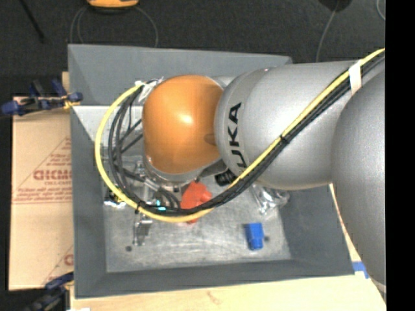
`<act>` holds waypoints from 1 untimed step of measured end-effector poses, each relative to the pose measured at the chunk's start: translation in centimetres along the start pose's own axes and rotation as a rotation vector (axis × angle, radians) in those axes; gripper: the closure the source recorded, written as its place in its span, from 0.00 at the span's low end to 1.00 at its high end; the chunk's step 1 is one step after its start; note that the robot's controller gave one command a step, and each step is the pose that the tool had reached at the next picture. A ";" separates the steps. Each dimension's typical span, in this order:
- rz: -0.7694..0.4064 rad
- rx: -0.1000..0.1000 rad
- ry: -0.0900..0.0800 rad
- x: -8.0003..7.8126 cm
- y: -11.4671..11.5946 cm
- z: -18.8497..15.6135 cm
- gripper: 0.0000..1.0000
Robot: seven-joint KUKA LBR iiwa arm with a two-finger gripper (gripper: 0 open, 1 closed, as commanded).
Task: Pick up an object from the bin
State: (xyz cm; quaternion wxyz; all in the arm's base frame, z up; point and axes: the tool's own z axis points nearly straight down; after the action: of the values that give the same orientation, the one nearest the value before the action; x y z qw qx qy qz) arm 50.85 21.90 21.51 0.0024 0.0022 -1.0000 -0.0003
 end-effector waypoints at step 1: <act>-0.120 0.004 -0.006 -9.3 -7.1 11.6 0.00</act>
Offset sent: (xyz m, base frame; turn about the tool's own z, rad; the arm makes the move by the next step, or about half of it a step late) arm 0.0904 -0.0651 -0.1127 -0.1251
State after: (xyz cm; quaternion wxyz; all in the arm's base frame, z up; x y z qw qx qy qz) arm 60.11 14.83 9.84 -0.0008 0.0622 -0.9981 0.0015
